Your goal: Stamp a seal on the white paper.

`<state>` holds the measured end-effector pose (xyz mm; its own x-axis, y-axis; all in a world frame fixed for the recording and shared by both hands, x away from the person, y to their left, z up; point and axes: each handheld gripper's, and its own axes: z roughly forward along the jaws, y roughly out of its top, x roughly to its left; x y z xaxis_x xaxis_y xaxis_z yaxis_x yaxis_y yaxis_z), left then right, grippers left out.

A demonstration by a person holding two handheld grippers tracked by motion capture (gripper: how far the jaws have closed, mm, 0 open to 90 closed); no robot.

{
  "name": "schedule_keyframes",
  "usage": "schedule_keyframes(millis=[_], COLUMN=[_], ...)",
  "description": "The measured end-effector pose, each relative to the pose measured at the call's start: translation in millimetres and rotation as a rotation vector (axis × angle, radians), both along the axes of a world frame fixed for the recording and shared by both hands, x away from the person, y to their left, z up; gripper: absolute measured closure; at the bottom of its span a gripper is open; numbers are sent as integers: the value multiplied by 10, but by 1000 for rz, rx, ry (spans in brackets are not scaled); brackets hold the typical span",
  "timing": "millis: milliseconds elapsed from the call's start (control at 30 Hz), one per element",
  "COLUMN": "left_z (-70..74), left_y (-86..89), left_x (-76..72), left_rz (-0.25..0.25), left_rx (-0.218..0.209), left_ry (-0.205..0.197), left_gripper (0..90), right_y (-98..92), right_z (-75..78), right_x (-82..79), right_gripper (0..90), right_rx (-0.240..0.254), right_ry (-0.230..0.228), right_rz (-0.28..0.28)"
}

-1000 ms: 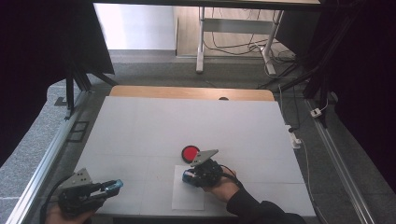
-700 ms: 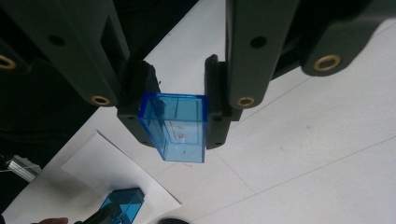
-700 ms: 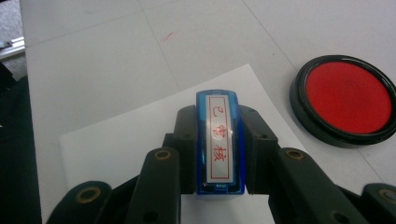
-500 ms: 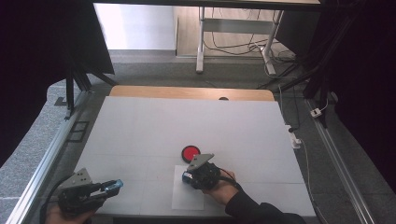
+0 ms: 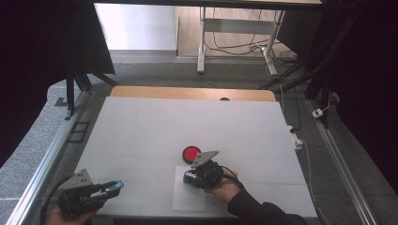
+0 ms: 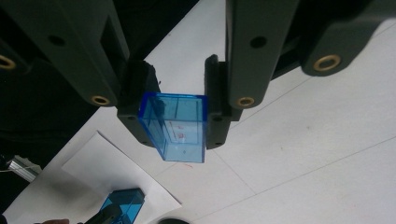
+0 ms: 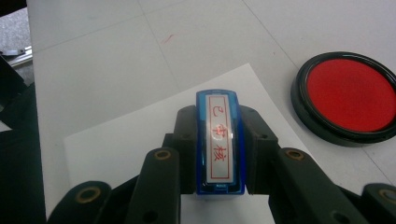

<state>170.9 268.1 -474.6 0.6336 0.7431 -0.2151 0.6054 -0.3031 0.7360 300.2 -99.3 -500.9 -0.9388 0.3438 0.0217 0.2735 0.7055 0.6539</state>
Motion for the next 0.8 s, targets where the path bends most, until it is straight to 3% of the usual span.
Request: schedule_keyframes(millis=[133,267,567,800], left_z=[0,0,0,1], left_y=[0,-2,2,-1], left_x=[0,-1,0,-1], left_rz=[1,0,1,2], left_rx=[1,0,-1,1], left_ry=[0,1,0,1], left_gripper=[681,681,681,681], right_y=[8,41,39,4], right_z=[4,11,27,46], right_x=[-8,-60,-35,-11], right_gripper=[712,712,708,707], right_rx=[-8,-34,-37,12], right_ry=[-9,-55,-39,-13], right_rz=[4,15,25,6])
